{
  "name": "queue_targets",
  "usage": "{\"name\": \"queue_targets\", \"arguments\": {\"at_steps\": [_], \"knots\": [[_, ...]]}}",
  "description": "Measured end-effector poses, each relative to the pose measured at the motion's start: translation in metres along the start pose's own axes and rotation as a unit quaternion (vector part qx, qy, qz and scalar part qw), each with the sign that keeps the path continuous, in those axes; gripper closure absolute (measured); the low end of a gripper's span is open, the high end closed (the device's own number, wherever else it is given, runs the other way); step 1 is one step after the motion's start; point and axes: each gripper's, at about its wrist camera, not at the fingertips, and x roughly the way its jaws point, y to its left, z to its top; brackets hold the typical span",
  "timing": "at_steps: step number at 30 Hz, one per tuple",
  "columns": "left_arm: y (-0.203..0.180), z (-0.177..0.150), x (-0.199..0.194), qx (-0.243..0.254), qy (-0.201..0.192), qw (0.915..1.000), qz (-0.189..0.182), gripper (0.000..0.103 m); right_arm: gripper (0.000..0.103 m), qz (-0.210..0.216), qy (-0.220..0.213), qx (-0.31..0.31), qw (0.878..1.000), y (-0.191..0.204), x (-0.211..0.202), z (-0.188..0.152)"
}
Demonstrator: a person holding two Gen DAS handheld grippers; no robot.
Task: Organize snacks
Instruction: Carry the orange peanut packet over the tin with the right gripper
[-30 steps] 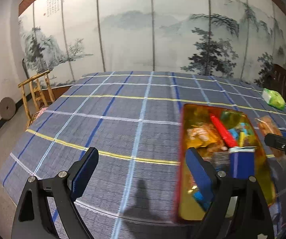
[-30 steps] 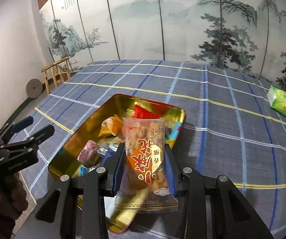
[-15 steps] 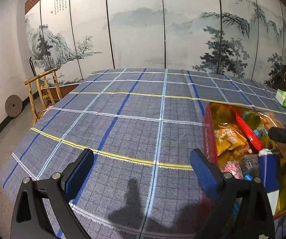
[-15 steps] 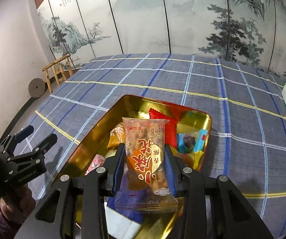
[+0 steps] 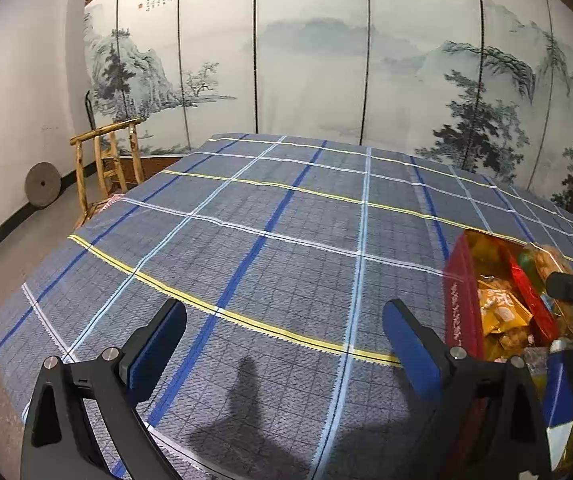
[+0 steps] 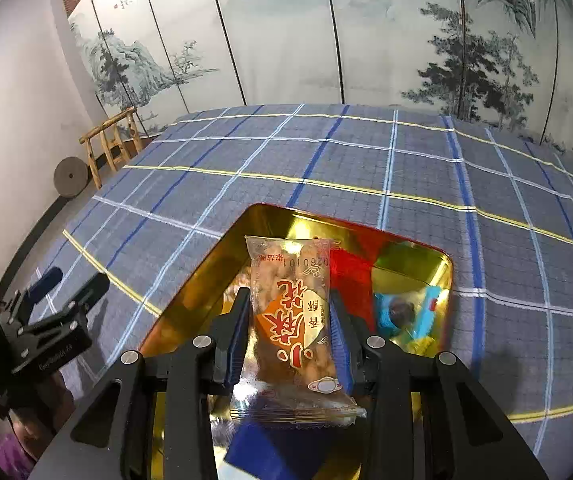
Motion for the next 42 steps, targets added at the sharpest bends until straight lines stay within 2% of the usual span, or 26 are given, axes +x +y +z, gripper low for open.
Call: {"name": "queue_targets", "arguments": {"at_steps": [15,42], "knots": [[-0.018,-0.004,-0.006,0.044,-0.015,0.9986,0.025,0.002,0.066,0.011,0.027,0.025,0.999,0.01,0.037,0.015],[-0.018,-0.005,-0.006,0.045,-0.006,0.9985,0.029,0.001,0.065,0.012,0.036,0.045,0.998,0.011,0.054,0.023]]}}
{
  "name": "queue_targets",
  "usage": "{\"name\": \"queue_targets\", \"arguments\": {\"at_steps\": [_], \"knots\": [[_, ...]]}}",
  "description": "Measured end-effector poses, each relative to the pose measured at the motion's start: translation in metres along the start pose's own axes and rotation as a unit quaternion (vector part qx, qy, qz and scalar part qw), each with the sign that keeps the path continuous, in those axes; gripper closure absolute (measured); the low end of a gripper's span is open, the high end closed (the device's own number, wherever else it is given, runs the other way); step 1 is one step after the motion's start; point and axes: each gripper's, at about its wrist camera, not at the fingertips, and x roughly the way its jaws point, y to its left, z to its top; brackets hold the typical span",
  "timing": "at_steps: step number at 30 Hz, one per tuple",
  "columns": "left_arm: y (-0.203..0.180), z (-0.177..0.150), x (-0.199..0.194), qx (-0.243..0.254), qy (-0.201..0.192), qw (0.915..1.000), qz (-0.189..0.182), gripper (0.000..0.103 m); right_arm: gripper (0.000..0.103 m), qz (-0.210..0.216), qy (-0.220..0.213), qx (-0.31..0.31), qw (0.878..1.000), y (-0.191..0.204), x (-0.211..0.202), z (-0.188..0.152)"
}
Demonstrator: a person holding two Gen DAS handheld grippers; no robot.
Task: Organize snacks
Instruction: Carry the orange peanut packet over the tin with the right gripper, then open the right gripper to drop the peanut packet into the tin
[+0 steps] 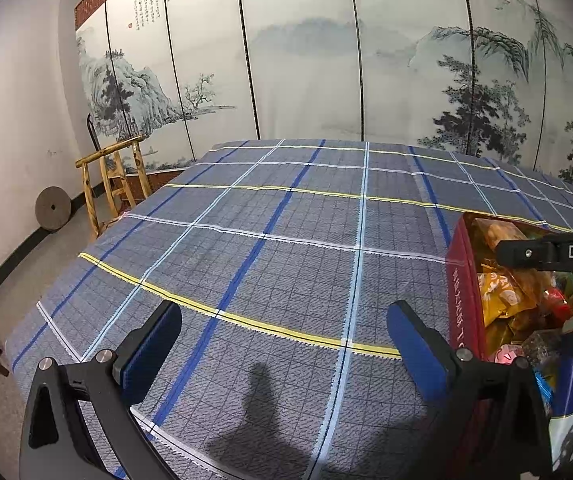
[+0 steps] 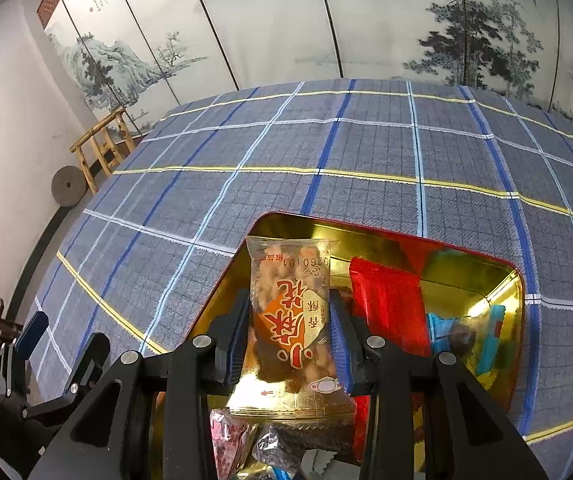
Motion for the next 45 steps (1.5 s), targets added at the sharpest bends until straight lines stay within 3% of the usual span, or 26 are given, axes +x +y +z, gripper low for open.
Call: {"name": "queue_targets", "arguments": {"at_steps": [33,45], "knots": [[-0.003,-0.003,-0.002,0.008,0.002,0.9999,0.011,0.001,0.064,0.009,-0.002,0.012,1.0,0.0,-0.001,-0.003],[-0.006,-0.003,-0.004,0.017,0.0,0.9997,0.016,0.001,0.059,0.033,-0.057,-0.018,0.998,0.003,-0.055,-0.027]]}}
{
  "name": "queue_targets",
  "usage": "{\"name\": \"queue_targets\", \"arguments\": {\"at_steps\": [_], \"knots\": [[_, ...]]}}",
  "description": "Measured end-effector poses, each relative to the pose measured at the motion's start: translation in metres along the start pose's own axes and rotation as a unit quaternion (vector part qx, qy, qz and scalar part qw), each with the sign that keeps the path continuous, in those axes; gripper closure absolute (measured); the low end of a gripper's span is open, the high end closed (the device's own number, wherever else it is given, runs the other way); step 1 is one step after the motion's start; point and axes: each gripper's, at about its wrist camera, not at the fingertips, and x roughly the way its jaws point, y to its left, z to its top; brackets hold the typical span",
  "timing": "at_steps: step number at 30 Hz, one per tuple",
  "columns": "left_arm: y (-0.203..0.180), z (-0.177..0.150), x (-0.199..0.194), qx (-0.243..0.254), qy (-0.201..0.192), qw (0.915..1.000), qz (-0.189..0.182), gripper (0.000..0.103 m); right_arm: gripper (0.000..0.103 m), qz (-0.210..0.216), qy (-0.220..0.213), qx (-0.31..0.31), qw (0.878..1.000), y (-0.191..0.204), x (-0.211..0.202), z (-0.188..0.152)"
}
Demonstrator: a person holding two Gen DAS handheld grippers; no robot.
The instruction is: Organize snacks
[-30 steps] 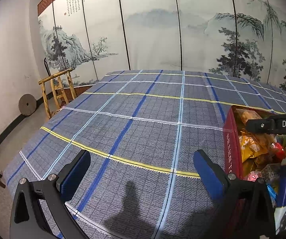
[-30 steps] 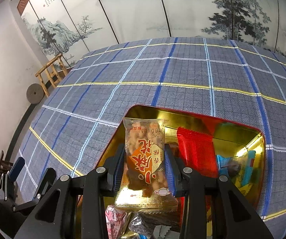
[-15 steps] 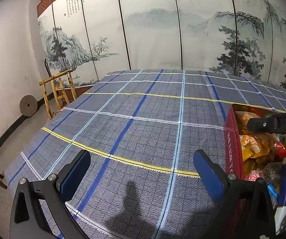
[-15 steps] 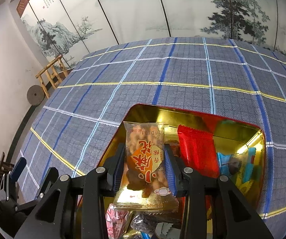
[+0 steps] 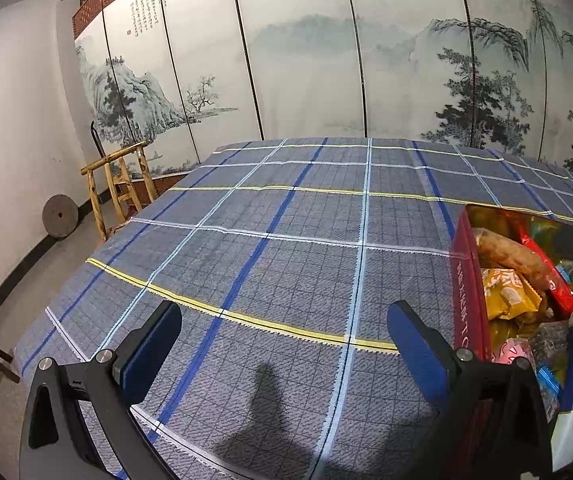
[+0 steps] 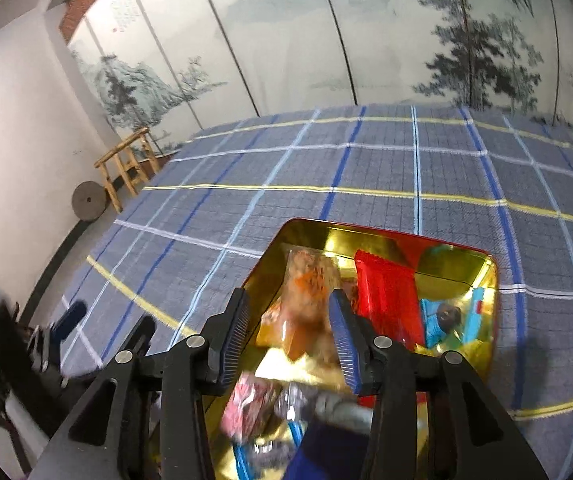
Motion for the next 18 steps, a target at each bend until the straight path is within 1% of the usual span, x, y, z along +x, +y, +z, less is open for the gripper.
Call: {"name": "queue_targets", "arguments": {"at_steps": [3,5,7,9,10,11,12,13,14,15,18], "knots": [[0.004,0.0,-0.003,-0.004,-0.005,1.0,-0.005,0.0,0.058,-0.008,-0.021,-0.034,0.999,0.007,-0.021,-0.015],[0.007,-0.001,-0.007,-0.012,-0.004,0.9999,0.0,0.0,0.058,-0.011,-0.037,-0.053,0.998,0.01,-0.036,-0.025],[0.011,-0.004,-0.011,-0.02,0.003,0.9998,0.008,0.0,0.057,-0.012,-0.055,-0.065,0.996,0.012,-0.051,-0.035],[0.015,-0.007,-0.02,-0.033,0.013,0.9994,0.004,0.0,0.057,-0.014,-0.077,-0.073,0.994,0.013,-0.068,-0.046],[0.016,-0.008,-0.028,-0.038,0.011,0.9992,0.005,0.0,0.056,-0.017,-0.092,-0.077,0.993,0.013,-0.077,-0.051],[0.016,-0.008,-0.035,-0.04,0.007,0.9991,0.009,0.0,0.053,-0.021,-0.104,-0.079,0.991,0.013,-0.084,-0.055],[0.016,-0.008,-0.044,-0.041,0.0,0.9991,0.012,0.0,0.048,-0.025,-0.119,-0.081,0.989,0.013,-0.092,-0.06],[0.015,-0.008,-0.056,-0.041,-0.008,0.999,0.013,0.0,0.044,-0.029,-0.137,-0.083,0.987,0.014,-0.101,-0.067],[0.015,-0.007,-0.065,-0.042,-0.013,0.9989,0.014,0.0,0.038,-0.032,-0.149,-0.085,0.985,0.015,-0.109,-0.072],[0.013,-0.006,-0.078,-0.044,-0.022,0.9987,0.014,0.0,0.034,-0.036,-0.159,-0.086,0.983,0.015,-0.116,-0.076],[0.01,-0.002,-0.117,-0.057,-0.052,0.997,0.009,0.0,0.031,-0.04,-0.177,-0.091,0.979,0.014,-0.136,-0.088]]}}
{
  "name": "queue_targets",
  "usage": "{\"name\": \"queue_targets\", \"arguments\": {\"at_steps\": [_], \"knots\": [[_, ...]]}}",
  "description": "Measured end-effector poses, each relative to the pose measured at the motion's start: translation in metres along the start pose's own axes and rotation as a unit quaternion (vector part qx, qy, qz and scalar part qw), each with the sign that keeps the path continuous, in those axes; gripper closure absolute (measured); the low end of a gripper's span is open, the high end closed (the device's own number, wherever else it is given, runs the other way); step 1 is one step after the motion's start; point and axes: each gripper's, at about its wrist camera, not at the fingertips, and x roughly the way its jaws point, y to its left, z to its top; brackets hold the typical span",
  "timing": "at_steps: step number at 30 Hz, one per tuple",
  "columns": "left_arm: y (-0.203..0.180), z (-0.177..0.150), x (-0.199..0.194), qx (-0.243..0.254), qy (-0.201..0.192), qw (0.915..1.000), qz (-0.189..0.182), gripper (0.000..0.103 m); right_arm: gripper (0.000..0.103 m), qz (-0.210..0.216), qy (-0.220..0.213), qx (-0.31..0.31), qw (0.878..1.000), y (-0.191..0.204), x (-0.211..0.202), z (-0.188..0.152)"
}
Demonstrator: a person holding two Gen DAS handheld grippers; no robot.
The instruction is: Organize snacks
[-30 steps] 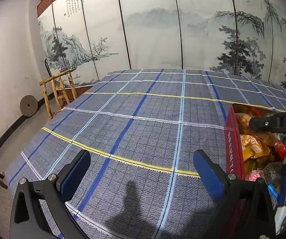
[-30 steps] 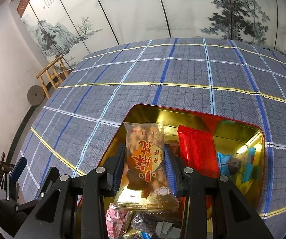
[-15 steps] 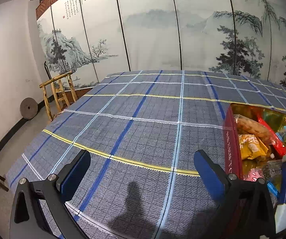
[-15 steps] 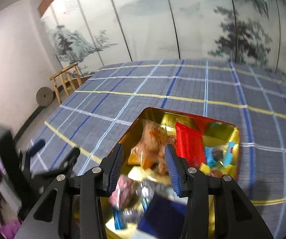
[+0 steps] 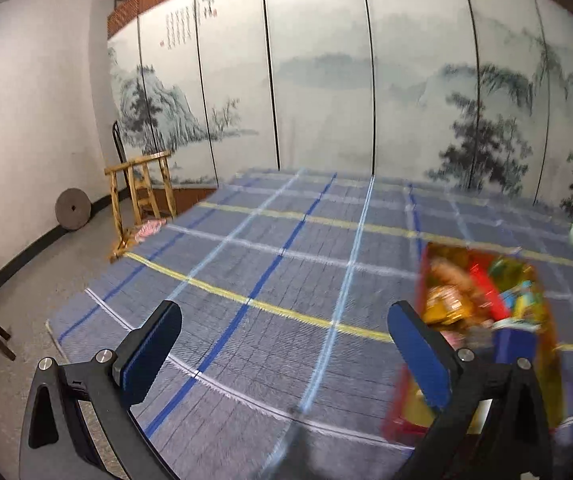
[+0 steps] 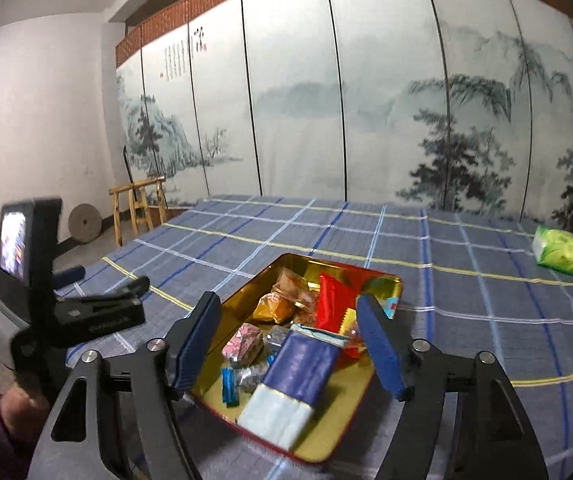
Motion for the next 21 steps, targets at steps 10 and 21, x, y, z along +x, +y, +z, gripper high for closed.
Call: {"name": "queue_targets", "arguments": {"at_steps": [10,21], "knots": [[0.004,0.029,-0.15,-0.074,-0.129,0.9865,-0.069,0.0,0.029,-0.007,-0.052,-0.003,0.999,-0.018,-0.075,0.006],[-0.029,0.04,-0.186,-0.016,-0.113,0.9879,-0.105,0.0,0.027,-0.012,-0.088,0.005,0.996,-0.037,-0.129,0.007]]}}
